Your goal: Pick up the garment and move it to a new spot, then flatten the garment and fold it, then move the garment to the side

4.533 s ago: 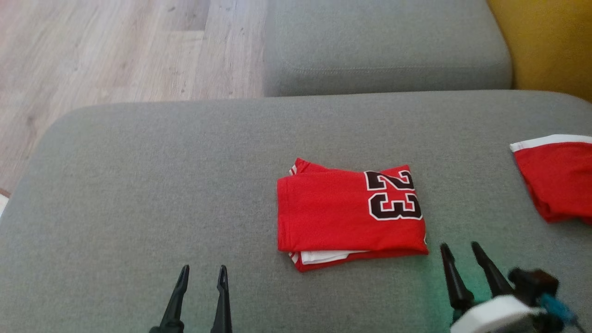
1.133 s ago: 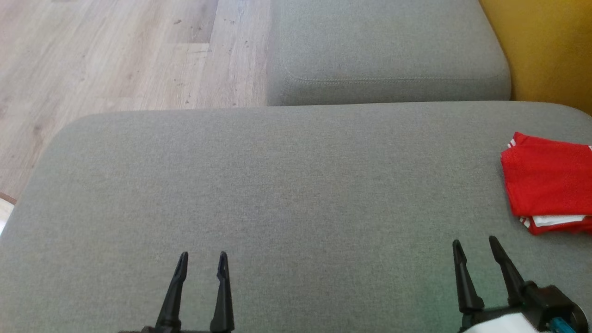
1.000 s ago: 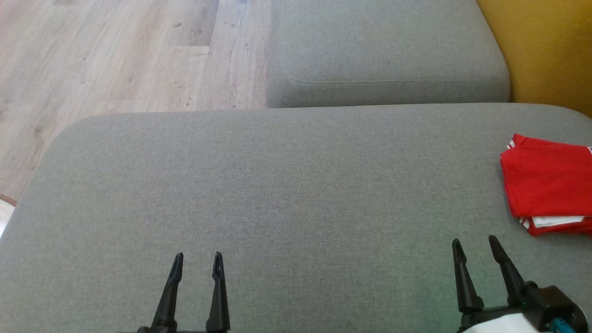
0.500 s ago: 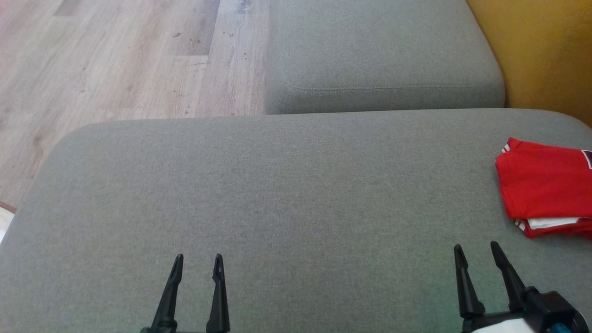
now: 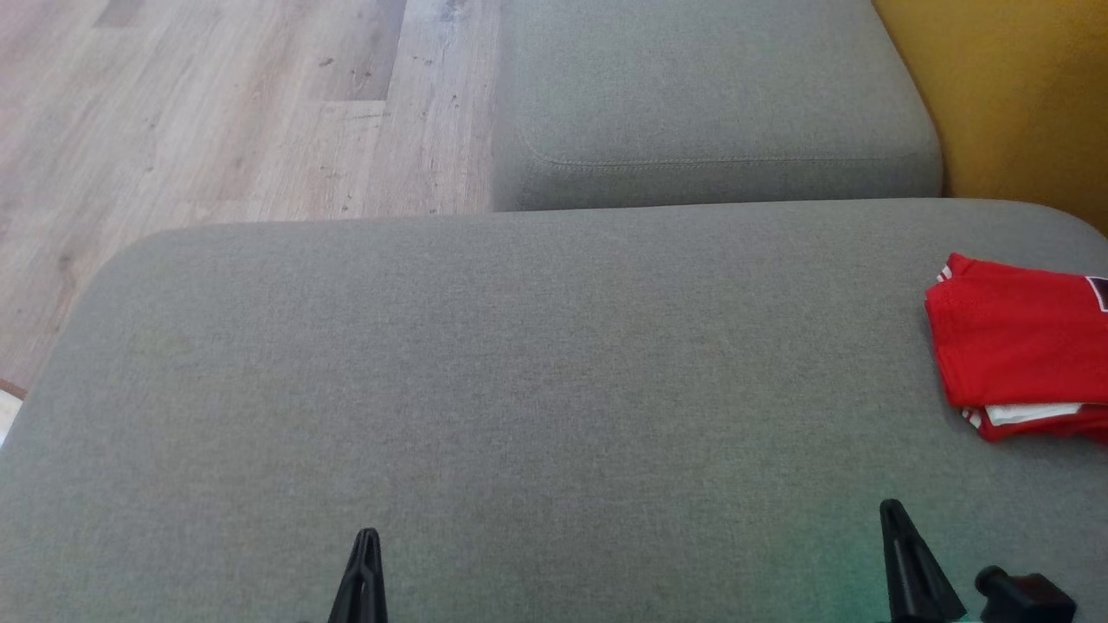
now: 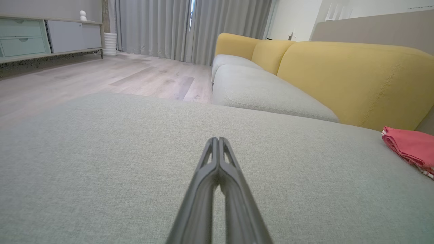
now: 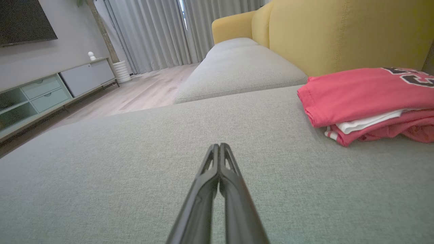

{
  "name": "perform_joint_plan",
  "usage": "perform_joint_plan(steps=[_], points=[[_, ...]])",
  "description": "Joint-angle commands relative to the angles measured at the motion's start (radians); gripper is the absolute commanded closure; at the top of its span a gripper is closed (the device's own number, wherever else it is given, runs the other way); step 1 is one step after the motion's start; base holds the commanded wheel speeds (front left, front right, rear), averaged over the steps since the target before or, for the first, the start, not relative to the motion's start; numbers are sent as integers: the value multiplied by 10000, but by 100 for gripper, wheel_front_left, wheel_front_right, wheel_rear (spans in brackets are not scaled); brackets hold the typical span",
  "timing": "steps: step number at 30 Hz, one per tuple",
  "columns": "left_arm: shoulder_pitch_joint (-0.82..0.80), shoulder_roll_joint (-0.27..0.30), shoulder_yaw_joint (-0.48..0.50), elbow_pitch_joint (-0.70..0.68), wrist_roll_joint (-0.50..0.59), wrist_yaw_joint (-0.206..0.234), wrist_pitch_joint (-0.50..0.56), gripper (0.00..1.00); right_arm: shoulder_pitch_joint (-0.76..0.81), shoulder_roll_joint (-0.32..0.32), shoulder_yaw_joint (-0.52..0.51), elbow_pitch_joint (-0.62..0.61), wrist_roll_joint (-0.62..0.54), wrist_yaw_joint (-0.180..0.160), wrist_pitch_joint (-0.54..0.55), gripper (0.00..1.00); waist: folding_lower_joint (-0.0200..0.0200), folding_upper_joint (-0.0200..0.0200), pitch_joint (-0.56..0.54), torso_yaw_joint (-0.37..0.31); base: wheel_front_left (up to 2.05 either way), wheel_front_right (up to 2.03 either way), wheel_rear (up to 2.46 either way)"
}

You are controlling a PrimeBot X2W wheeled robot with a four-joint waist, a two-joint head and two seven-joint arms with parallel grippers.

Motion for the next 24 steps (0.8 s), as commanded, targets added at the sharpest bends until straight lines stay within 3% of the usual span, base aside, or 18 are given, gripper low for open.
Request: perform_joint_plan(steps=[1,24], points=[[-471,50,179,-262,-312,-93,47,100,-447,-60,-37,-286,348,7,76,100,0,0,15,-8,0,0,0],[-1161,174,732,179,-3123,-602,572,100,-1064,-142,-183,-175,3211,20,648,100,0,0,229,-132,0,0,0]])
